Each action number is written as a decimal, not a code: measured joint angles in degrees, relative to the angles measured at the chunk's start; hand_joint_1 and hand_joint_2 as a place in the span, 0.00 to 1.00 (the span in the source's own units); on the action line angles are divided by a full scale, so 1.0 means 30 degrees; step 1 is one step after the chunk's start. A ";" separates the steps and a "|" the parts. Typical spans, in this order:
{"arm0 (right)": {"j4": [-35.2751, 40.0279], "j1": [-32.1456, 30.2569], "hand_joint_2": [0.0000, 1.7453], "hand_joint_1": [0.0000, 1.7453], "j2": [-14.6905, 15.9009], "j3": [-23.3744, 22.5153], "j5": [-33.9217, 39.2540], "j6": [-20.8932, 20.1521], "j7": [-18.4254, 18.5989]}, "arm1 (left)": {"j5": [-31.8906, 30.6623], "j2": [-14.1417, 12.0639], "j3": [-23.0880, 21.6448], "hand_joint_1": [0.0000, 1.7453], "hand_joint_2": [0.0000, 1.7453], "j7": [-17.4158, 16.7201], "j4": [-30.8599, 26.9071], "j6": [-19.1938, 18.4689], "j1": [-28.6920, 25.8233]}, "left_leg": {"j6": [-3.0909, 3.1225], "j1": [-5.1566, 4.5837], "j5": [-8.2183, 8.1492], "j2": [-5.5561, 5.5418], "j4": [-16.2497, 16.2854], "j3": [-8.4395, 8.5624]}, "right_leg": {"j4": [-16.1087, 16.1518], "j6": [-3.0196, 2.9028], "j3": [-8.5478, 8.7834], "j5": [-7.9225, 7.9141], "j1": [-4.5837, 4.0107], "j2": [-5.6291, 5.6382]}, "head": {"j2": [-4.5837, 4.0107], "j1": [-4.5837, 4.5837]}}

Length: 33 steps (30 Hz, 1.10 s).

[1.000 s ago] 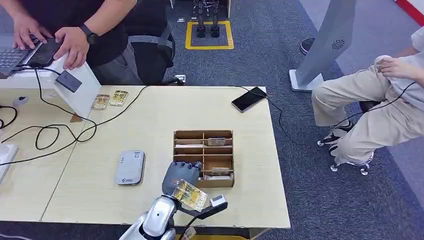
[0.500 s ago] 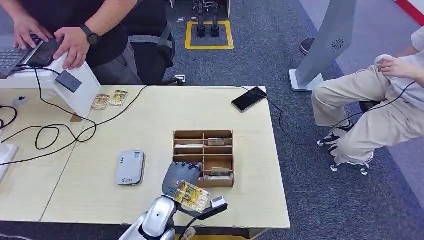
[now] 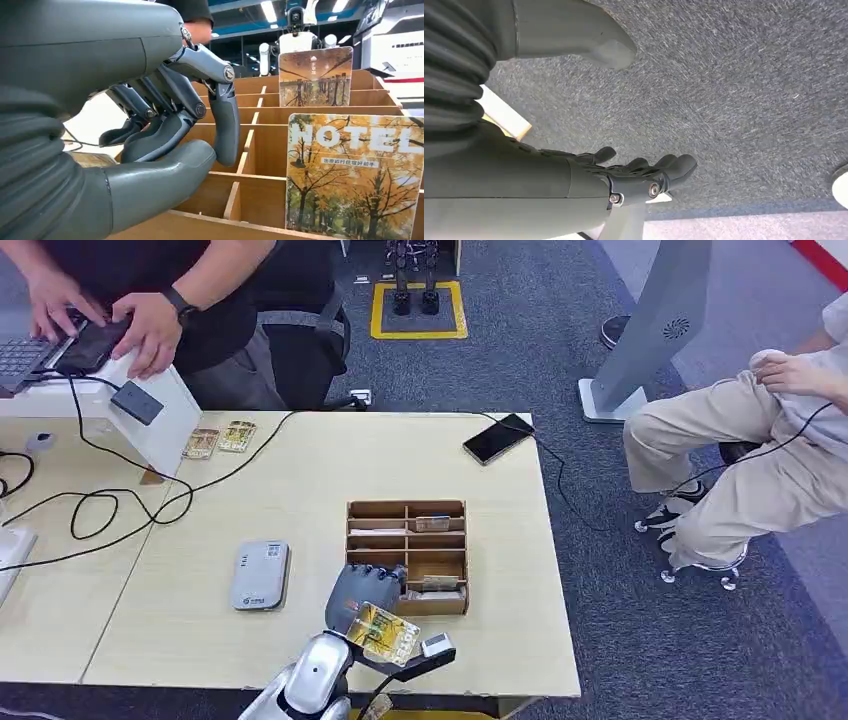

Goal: Pass the card to the sensor for recognition and then transmit it.

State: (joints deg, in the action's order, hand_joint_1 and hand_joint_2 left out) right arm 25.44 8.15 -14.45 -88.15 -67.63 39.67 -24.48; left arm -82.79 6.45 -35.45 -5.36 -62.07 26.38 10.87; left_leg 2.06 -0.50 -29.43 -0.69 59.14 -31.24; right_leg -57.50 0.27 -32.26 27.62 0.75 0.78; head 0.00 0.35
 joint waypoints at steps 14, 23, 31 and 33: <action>-0.0175 0.0026 1.00 0.00 0.0022 0.0000 -0.0058 0.0006 -0.0029 | 0.0065 0.0000 0.0058 1.00 1.00 0.0015 0.0000 -0.0051 0.0002 | 0.0000 -0.0001 0.0000 0.0000 0.0000 0.0000 | 0.0000 0.0000 0.0000 0.0000 0.0001 0.0000 | 0.0000 0.0000; -0.0211 0.0034 1.00 0.00 0.0029 0.0000 -0.0138 0.0006 -0.0044 | 0.0095 -0.0007 0.0094 1.00 1.00 0.0015 0.0000 -0.0073 0.0001 | 0.0000 -0.0001 0.0000 0.0000 0.0000 0.0000 | 0.0000 0.0000 0.0000 0.0000 0.0001 0.0000 | 0.0000 0.0000; -0.0248 0.0038 1.00 0.00 0.0029 0.0000 -0.0270 -0.0001 0.0000 | 0.0182 -0.0007 0.0138 1.00 1.00 0.0015 0.0000 -0.0197 -0.0002 | 0.0000 -0.0001 0.0000 0.0000 0.0000 -0.0001 | 0.0000 0.0000 0.0000 0.0000 0.0001 0.0000 | 0.0000 0.0000; -0.0255 0.0038 1.00 0.00 0.0029 0.0000 -0.0277 0.0007 0.0000 | 0.0182 -0.0007 0.0146 1.00 1.00 0.0015 0.0000 -0.0204 -0.0002 | 0.0000 -0.0001 0.0000 0.0000 0.0000 -0.0001 | 0.0000 0.0000 0.0000 0.0000 0.0001 0.0000 | 0.0000 0.0000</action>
State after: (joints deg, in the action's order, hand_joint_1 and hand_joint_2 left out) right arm 24.68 8.27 -14.36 -88.15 -68.46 39.69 -24.48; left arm -82.25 6.43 -35.01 -5.31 -62.07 25.77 10.86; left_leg 2.06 -0.50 -29.43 -0.69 59.14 -31.24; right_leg -57.50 0.27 -32.26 27.62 0.75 0.78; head 0.00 0.35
